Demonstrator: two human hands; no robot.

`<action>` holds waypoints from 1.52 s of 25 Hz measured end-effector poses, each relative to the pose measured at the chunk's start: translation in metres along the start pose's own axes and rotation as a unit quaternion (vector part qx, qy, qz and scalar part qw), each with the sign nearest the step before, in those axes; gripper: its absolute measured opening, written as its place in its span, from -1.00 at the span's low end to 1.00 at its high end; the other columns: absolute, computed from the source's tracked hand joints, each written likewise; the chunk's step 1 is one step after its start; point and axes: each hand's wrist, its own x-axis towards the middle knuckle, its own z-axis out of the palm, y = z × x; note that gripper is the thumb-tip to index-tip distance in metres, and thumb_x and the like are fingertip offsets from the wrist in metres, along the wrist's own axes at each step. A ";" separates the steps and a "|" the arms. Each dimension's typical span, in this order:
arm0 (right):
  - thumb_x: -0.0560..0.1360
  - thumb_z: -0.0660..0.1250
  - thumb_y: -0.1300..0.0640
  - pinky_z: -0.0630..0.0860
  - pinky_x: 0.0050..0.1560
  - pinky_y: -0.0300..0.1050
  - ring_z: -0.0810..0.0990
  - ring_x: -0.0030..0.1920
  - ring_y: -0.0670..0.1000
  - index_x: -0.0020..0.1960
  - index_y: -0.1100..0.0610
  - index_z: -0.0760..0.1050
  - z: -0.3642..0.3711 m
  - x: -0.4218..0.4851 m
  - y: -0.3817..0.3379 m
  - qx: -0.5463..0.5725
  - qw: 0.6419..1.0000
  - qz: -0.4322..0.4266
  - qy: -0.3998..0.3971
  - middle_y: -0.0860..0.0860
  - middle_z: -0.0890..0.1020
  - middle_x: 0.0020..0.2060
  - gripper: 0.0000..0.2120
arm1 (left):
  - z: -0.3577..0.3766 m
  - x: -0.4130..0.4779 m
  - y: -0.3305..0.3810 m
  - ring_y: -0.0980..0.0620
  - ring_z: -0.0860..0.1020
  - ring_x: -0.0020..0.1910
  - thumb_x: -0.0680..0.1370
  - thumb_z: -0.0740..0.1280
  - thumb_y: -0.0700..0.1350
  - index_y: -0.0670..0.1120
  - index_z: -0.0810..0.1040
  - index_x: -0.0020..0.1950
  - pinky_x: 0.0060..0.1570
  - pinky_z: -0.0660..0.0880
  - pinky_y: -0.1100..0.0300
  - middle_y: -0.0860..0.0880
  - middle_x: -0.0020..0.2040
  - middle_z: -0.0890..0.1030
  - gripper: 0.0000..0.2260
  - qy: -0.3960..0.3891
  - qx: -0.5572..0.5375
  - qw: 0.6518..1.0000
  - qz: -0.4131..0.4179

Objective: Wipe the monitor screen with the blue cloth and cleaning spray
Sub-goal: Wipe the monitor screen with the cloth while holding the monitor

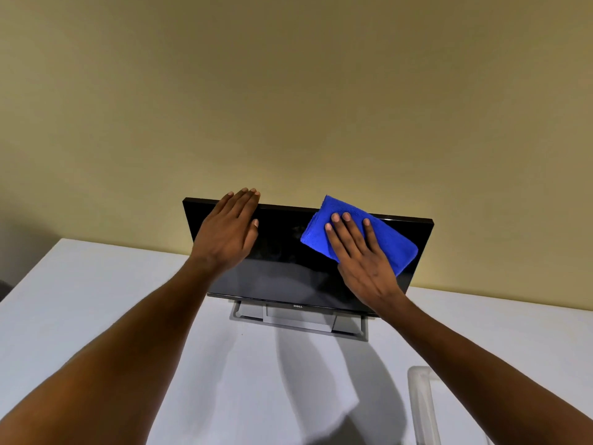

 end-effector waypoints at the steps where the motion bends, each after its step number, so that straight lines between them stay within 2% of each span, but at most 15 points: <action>1: 0.58 0.26 0.24 -0.18 0.66 0.27 -0.14 0.68 0.20 0.69 0.27 -0.12 0.000 0.005 -0.005 -0.004 1.000 -0.006 -0.002 0.18 -0.15 0.68 -0.18 | -0.003 -0.005 -0.014 -0.14 0.35 0.60 0.71 0.02 0.00 -0.21 0.32 0.62 0.63 0.21 -0.07 -0.19 0.57 0.43 -0.48 0.007 -0.002 1.000 -0.017; 6: 0.58 0.22 0.28 -0.21 0.66 0.24 -0.15 0.68 0.18 0.69 0.22 -0.14 0.002 0.030 -0.028 0.015 1.000 -0.025 0.004 0.17 -0.13 0.68 -0.20 | -0.008 -0.020 -0.056 -0.16 0.35 0.60 0.71 0.01 -0.01 -0.22 0.32 0.61 0.62 0.21 -0.07 -0.20 0.57 0.43 -0.47 0.008 -0.001 1.000 -0.030; 12: 0.57 0.20 0.28 -0.26 0.66 0.21 -0.17 0.68 0.14 0.70 0.19 -0.12 0.012 0.068 -0.078 0.036 0.998 -0.055 0.004 0.12 -0.14 0.68 -0.20 | 0.006 -0.020 -0.059 -0.18 0.45 0.52 0.65 0.12 -0.09 -0.24 0.46 0.52 0.56 0.30 -0.07 -0.19 0.48 0.54 -0.52 0.076 -0.069 0.994 -0.046; 14: 0.57 0.14 0.29 -0.28 0.66 0.19 -0.16 0.68 0.13 0.70 0.20 -0.09 0.013 0.075 -0.090 0.044 0.996 -0.075 0.000 0.11 -0.12 0.68 -0.24 | 0.007 -0.019 -0.063 -0.19 0.49 0.48 0.64 0.13 -0.11 -0.25 0.49 0.49 0.52 0.35 -0.09 -0.19 0.46 0.56 -0.54 0.091 -0.076 0.992 -0.034; 16: 0.57 0.08 0.30 -0.27 0.66 0.17 -0.13 0.69 0.12 0.70 0.20 -0.06 0.017 0.076 -0.102 0.048 0.993 -0.111 -0.007 0.10 -0.09 0.69 -0.28 | 0.009 -0.017 -0.066 -0.20 0.52 0.44 0.64 0.13 -0.12 -0.25 0.51 0.47 0.47 0.40 -0.10 -0.19 0.44 0.58 -0.55 0.100 -0.074 0.992 -0.026; 19: 0.56 0.10 0.28 -0.22 0.67 0.14 -0.10 0.69 0.13 0.70 0.23 -0.08 0.030 0.069 -0.116 0.054 0.983 -0.176 -0.027 0.12 -0.08 0.70 -0.26 | 0.013 -0.017 -0.068 -0.20 0.53 0.43 0.64 0.13 -0.13 -0.24 0.52 0.46 0.46 0.41 -0.10 -0.19 0.43 0.59 -0.56 0.109 -0.065 0.992 -0.025; 24: 0.54 0.09 0.27 -0.04 0.66 0.12 -0.04 0.69 0.15 0.69 0.26 -0.07 0.060 0.032 -0.129 0.031 0.955 -0.292 -0.049 0.15 -0.04 0.69 -0.26 | 0.015 -0.019 -0.069 -0.19 0.52 0.44 0.63 0.15 -0.13 -0.23 0.52 0.48 0.46 0.41 -0.09 -0.18 0.43 0.59 -0.55 0.113 -0.063 0.991 -0.028; 29: 0.59 -0.13 0.29 -0.02 0.66 0.09 -0.01 0.69 0.15 0.68 0.29 -0.10 0.079 -0.022 -0.108 -0.020 0.918 -0.384 -0.093 0.19 -0.07 0.69 -0.35 | 0.014 -0.021 -0.068 -0.18 0.51 0.45 0.62 0.16 -0.13 -0.22 0.52 0.48 0.47 0.40 -0.09 -0.17 0.44 0.59 -0.55 0.114 -0.061 0.991 -0.028; 31: 0.60 -0.03 0.24 -0.06 0.66 0.11 -0.03 0.69 0.15 0.68 0.29 -0.12 0.079 -0.041 -0.089 -0.042 0.908 -0.402 -0.108 0.19 -0.09 0.69 -0.33 | 0.014 -0.021 -0.068 -0.18 0.51 0.46 0.63 0.16 -0.12 -0.22 0.51 0.49 0.49 0.39 -0.08 -0.17 0.44 0.58 -0.55 0.109 -0.057 0.992 -0.028; 34: 0.57 0.13 0.21 -0.21 0.67 0.16 0.00 0.68 0.13 0.69 0.25 -0.02 0.075 -0.069 -0.048 -0.057 0.905 -0.402 -0.125 0.16 -0.05 0.69 -0.28 | 0.014 -0.021 -0.068 -0.17 0.50 0.47 0.63 0.16 -0.11 -0.21 0.50 0.50 0.50 0.38 -0.08 -0.17 0.46 0.57 -0.54 0.105 -0.054 0.993 -0.031; 36: 0.60 -0.01 0.29 -0.29 0.65 0.20 0.04 0.67 0.13 0.68 0.23 0.05 0.066 -0.084 -0.019 -0.069 0.905 -0.402 -0.122 0.16 -0.03 0.69 -0.36 | 0.014 -0.021 -0.067 -0.17 0.50 0.47 0.63 0.16 -0.11 -0.21 0.50 0.50 0.51 0.37 -0.08 -0.17 0.45 0.57 -0.54 0.107 -0.055 0.992 -0.033; 38: 0.59 -0.21 0.39 -0.24 0.65 0.21 0.08 0.67 0.15 0.68 0.22 0.09 0.052 -0.083 0.002 -0.059 0.916 -0.378 -0.124 0.16 0.00 0.69 -0.34 | 0.014 -0.021 -0.066 -0.17 0.50 0.47 0.62 0.17 -0.12 -0.22 0.50 0.49 0.51 0.36 -0.07 -0.17 0.45 0.58 -0.54 0.112 -0.056 0.992 -0.033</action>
